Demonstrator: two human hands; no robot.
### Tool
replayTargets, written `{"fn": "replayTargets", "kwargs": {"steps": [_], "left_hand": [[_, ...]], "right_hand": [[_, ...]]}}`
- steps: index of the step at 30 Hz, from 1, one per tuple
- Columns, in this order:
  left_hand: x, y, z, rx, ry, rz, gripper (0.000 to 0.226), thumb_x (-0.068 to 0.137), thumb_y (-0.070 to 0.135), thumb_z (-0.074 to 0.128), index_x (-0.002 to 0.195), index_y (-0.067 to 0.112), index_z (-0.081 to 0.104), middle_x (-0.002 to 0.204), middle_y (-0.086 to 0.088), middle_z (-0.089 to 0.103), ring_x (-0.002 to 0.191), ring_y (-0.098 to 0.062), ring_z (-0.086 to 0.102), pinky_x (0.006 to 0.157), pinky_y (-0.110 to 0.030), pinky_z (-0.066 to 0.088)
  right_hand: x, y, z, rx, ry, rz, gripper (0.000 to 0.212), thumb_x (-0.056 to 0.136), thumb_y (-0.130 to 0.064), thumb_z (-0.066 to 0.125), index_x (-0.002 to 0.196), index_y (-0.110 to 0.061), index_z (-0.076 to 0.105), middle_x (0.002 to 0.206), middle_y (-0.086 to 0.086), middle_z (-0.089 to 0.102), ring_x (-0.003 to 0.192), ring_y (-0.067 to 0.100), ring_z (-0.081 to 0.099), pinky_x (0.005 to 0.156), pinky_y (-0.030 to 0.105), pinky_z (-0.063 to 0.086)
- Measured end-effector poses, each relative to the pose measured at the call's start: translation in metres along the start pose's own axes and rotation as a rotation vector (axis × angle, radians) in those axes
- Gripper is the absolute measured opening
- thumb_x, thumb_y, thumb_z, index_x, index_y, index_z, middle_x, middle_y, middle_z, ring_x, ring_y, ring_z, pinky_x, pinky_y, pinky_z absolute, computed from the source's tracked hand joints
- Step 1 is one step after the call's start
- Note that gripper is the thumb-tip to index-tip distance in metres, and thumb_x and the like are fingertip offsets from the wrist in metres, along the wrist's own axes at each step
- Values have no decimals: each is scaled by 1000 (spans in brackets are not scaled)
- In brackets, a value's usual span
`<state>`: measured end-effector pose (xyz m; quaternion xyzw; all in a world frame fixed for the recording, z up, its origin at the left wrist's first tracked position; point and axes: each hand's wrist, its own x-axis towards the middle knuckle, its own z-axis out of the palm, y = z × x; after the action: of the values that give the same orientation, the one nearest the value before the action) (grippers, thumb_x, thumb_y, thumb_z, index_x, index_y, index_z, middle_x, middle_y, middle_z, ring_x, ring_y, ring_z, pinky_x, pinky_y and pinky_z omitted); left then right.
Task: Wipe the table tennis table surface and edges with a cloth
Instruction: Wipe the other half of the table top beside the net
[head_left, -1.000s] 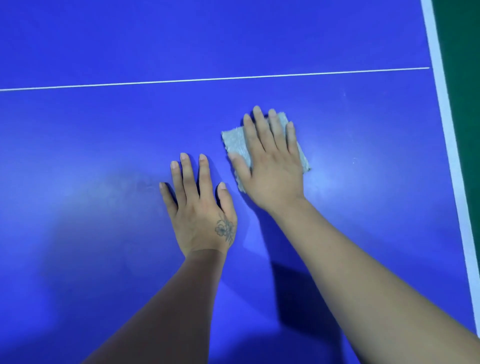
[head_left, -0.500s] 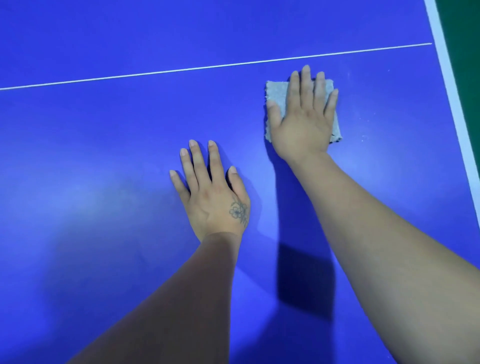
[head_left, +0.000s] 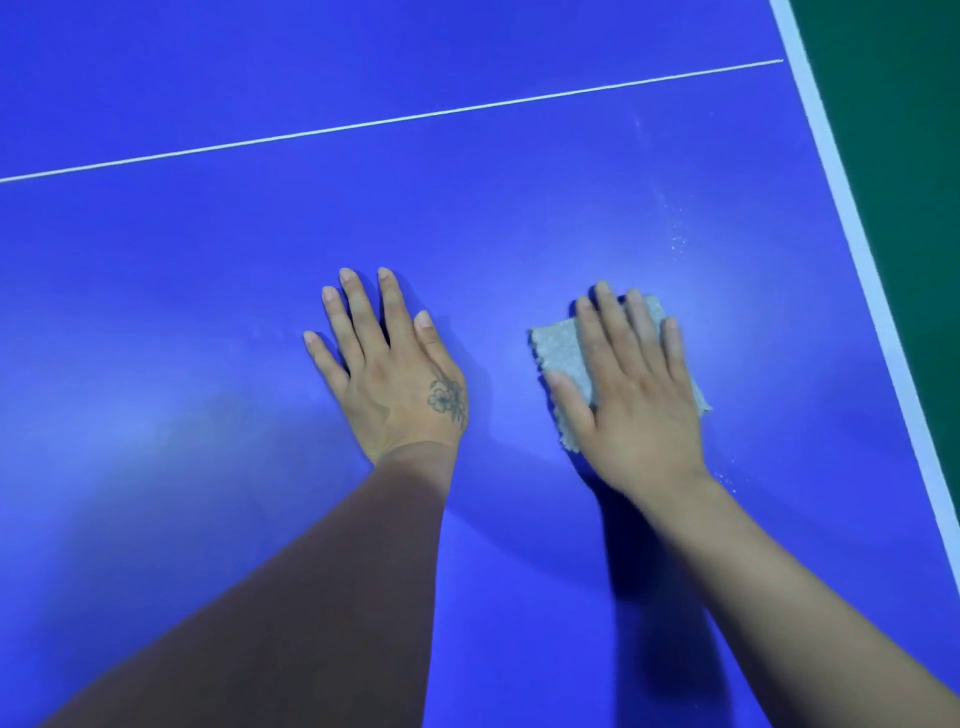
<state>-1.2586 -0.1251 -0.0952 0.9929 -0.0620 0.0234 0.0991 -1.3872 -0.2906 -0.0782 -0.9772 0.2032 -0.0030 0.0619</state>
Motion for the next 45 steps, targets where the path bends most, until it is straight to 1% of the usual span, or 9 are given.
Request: {"fn": "replayTargets", "kwargs": {"steps": [4, 9, 16, 22, 28, 32, 34, 39, 45], "left_hand": [[-1, 0, 0, 17, 13, -5, 62, 114, 44, 16, 170, 22, 26, 180, -8, 14, 167, -28, 7, 133, -60, 7], [-1, 0, 1, 37, 14, 5, 61, 113, 41, 16, 171, 22, 23, 180, -9, 12, 167, -30, 6, 132, -60, 8], [-1, 1, 2, 40, 21, -1, 61, 113, 41, 17, 171, 23, 22, 180, -7, 13, 167, -28, 6, 132, -60, 7], [-2, 3, 3, 63, 30, -3, 61, 113, 42, 16, 171, 24, 24, 179, -6, 16, 167, -27, 9, 133, -58, 7], [-1, 0, 5, 57, 19, -9, 62, 112, 43, 15, 171, 25, 20, 180, -7, 12, 167, -27, 7, 133, -58, 5], [-2, 3, 2, 44, 10, -5, 63, 111, 44, 14, 171, 25, 20, 180, -6, 11, 167, -27, 5, 133, -59, 4], [-3, 3, 1, 39, 12, -4, 64, 111, 43, 15, 171, 24, 20, 180, -7, 11, 167, -28, 5, 133, -59, 4], [-3, 2, -5, 26, -3, 9, 64, 111, 44, 17, 171, 24, 21, 180, -7, 10, 167, -28, 5, 132, -61, 3], [-7, -5, -14, -28, -52, 77, 59, 112, 45, 25, 168, 27, 32, 179, -5, 16, 167, -28, 5, 133, -59, 1]], "right_hand": [[33, 14, 2, 9, 12, 162, 74, 109, -60, 25, 169, -17, 20, 178, 1, 11, 165, 25, 4, 132, 54, 6], [82, -16, 11, 4, 42, 307, 76, 107, -58, 16, 169, -15, 16, 178, 5, 10, 164, 30, 4, 131, 57, 5], [40, -53, 10, 36, 34, 70, 72, 110, -56, 25, 169, -14, 21, 177, 6, 13, 164, 29, 6, 131, 57, 7], [-54, -21, 2, 48, -58, -90, 69, 110, -56, 35, 169, -20, 23, 177, -2, 12, 165, 22, 5, 132, 54, 10], [-50, 35, -3, 28, -51, 68, 74, 108, -61, 29, 169, -20, 20, 178, 0, 10, 165, 23, 2, 133, 52, 3], [-5, 24, 3, 41, 27, 247, 73, 109, -60, 21, 169, -18, 19, 178, 4, 12, 164, 27, 5, 131, 56, 4], [10, 7, 7, 39, 45, 267, 72, 110, -60, 14, 170, -20, 18, 178, 5, 11, 164, 29, 4, 131, 57, 3], [-6, -38, 11, 30, 32, 70, 61, 111, -54, 16, 168, -33, 24, 177, 7, 13, 164, 32, 8, 130, 58, 6], [-131, -31, 2, 30, -74, -100, 57, 113, -51, 28, 167, -33, 28, 177, 4, 12, 164, 30, 6, 130, 55, 9]]}}
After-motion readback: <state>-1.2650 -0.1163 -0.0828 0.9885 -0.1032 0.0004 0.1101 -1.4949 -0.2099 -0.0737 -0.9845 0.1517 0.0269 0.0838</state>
